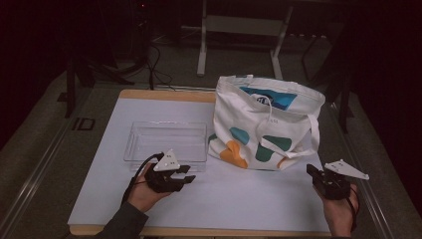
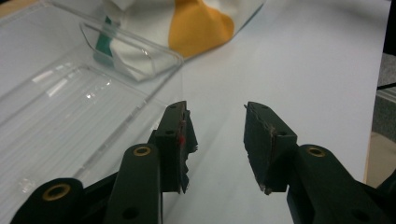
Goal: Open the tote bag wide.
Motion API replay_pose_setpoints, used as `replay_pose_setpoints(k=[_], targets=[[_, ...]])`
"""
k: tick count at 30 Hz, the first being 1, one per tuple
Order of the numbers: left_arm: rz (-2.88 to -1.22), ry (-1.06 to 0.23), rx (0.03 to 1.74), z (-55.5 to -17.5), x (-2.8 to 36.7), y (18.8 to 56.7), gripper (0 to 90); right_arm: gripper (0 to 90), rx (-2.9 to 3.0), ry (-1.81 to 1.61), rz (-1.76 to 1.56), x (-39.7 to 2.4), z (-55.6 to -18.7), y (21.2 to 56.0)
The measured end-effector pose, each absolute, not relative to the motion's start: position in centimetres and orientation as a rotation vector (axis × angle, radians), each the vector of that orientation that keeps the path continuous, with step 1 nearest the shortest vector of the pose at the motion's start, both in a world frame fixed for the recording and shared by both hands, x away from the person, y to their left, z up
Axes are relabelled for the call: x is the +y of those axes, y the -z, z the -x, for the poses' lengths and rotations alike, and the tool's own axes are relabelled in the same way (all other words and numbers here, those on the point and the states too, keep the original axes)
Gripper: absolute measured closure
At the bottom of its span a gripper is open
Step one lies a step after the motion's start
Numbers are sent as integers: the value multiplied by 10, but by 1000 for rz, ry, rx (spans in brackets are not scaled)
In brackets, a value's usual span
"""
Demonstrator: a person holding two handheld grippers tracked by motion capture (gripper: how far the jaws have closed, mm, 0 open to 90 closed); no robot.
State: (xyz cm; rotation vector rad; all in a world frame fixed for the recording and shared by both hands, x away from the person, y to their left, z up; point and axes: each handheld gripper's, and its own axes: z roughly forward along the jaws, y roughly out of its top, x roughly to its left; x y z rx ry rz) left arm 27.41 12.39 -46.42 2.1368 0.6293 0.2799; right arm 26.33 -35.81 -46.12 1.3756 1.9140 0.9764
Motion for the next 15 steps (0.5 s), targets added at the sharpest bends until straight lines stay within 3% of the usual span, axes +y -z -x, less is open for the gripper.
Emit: replay_pose_setpoints(k=[15], targets=[[-2115,-331,615,-290,125,446,623,871,1859,-946,-1409,-377,-282,456]])
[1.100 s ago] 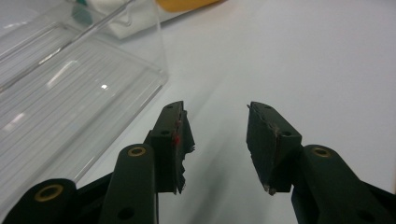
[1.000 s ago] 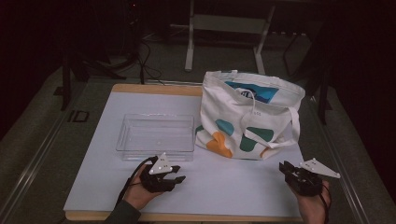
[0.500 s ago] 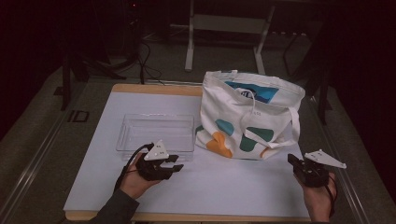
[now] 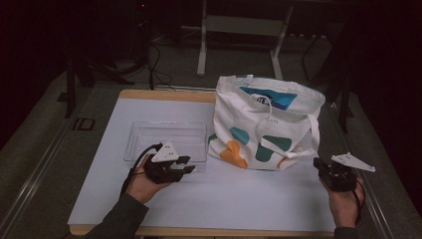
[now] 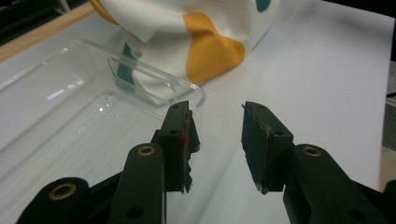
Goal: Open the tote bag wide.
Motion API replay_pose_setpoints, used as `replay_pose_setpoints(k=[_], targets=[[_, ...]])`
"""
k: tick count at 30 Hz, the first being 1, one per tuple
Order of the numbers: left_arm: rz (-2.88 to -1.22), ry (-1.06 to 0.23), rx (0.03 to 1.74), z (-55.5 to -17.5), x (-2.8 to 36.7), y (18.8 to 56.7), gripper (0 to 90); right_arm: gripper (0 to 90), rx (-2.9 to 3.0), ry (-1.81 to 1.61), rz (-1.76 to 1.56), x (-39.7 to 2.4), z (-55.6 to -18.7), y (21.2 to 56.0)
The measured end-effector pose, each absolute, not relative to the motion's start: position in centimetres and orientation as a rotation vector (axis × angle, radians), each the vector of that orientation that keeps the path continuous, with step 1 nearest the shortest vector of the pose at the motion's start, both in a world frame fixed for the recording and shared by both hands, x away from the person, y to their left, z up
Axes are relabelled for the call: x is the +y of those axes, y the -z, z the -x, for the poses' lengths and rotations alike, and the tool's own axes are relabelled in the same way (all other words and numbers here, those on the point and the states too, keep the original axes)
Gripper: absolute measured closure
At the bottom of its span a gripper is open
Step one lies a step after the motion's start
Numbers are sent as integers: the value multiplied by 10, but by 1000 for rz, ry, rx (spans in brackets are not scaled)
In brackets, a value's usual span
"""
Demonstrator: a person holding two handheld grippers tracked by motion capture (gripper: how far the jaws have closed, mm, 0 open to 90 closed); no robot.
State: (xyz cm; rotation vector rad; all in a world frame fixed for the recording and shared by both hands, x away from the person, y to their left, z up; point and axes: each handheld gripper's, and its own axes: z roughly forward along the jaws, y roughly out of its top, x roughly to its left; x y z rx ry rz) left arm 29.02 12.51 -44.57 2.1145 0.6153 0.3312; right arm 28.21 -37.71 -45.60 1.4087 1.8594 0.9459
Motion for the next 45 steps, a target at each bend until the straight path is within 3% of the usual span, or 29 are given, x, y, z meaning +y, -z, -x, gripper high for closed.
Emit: replay_pose_setpoints(k=[23,39,45], targets=[[-2132,-391,633,-327,113,424,569,869,1863,-1003,-1394,-372,-315,435],[-2132,-436,652,-354,104,413,529,721,1871,-1128,-1547,-371,-348,430],[-2145,-447,658,-361,100,413,504,606,1865,-1208,-1618,-376,-358,430]])
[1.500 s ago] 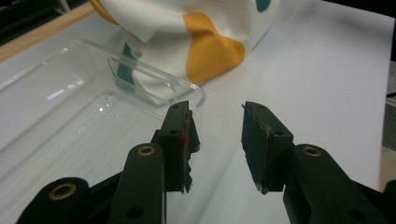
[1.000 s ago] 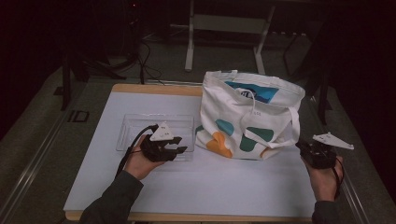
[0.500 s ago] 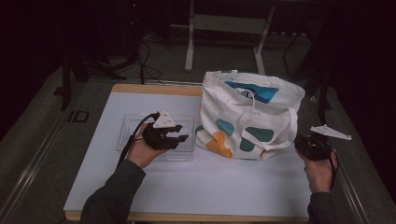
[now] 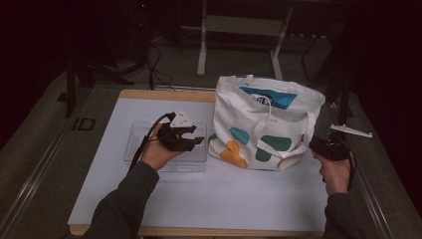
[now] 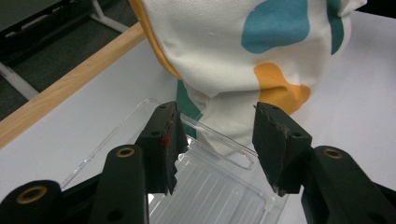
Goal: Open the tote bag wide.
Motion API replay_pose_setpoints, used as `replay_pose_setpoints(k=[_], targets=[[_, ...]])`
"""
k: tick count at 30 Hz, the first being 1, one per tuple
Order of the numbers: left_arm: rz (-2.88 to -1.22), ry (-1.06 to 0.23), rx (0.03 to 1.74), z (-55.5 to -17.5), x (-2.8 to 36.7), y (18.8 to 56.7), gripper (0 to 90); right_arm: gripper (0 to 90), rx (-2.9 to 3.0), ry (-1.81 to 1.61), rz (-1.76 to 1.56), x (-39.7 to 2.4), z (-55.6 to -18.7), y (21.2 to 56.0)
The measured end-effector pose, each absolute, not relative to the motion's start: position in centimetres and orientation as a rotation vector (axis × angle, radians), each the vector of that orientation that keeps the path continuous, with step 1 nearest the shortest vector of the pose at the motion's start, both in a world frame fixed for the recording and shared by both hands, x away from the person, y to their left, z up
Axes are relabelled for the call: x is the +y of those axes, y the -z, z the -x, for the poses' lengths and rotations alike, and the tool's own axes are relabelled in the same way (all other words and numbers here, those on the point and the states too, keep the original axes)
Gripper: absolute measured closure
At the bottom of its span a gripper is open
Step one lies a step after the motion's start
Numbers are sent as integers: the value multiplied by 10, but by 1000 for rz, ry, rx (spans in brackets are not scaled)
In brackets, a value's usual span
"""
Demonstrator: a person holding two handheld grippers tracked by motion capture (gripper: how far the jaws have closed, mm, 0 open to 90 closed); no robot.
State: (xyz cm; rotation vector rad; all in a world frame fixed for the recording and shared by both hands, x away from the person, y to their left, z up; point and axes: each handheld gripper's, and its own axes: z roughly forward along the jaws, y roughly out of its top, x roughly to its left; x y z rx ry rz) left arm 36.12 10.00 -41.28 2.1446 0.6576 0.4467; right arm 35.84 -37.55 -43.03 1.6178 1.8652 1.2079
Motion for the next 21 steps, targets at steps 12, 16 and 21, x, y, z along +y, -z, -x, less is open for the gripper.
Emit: replay_pose_setpoints(k=[12,16,21], targets=[[-2155,-454,686,-380,91,409,489,529,1864,-1307,-1715,-386,-371,428],[-2155,-463,694,-387,89,407,488,493,1876,-1255,-1720,-387,-375,426],[-2163,-466,707,-398,84,405,494,557,1936,-1244,-1726,-383,-381,427]])
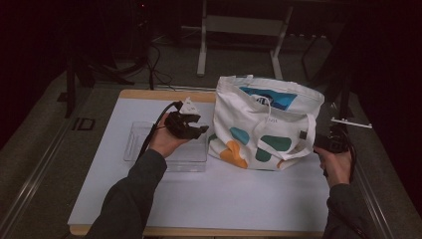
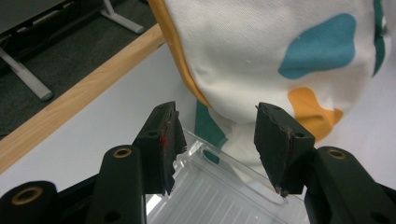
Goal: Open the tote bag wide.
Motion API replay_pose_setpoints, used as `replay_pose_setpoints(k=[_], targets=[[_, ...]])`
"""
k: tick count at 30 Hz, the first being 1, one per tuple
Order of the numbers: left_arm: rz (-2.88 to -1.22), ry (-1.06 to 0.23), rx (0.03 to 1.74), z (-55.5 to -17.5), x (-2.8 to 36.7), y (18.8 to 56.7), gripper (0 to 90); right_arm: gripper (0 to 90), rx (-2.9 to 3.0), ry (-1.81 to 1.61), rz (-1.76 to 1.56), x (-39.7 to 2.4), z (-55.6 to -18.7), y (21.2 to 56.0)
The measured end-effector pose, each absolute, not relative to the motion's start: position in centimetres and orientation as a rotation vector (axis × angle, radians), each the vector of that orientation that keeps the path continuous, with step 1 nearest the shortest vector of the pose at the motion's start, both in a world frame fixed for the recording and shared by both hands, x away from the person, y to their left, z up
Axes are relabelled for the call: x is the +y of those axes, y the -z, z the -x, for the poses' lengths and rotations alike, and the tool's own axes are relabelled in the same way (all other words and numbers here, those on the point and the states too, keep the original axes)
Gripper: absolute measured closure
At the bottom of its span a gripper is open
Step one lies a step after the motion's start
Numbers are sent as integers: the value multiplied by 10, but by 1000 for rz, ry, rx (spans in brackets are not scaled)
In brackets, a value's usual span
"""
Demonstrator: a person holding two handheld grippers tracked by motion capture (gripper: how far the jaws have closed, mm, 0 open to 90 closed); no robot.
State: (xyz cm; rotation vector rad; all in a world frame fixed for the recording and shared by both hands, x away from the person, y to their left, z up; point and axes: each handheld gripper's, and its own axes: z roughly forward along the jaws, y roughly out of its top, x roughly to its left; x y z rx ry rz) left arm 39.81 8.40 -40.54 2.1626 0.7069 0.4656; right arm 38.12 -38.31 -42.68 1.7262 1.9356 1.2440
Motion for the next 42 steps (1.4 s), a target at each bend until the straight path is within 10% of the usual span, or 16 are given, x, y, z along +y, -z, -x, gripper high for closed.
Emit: replay_pose_setpoints(k=[12,31,38,42], targets=[[-2167,-488,698,-426,70,391,521,878,2034,-1194,-1604,-372,-382,423],[-2149,-385,709,-462,49,399,442,898,2023,-1250,-1505,-374,-372,420],[-2158,-434,667,-454,42,392,855,900,2021,-1261,-1479,-375,-369,416],[-2177,-459,665,-451,39,389,874,900,2007,-1267,-1461,-374,-366,406]])
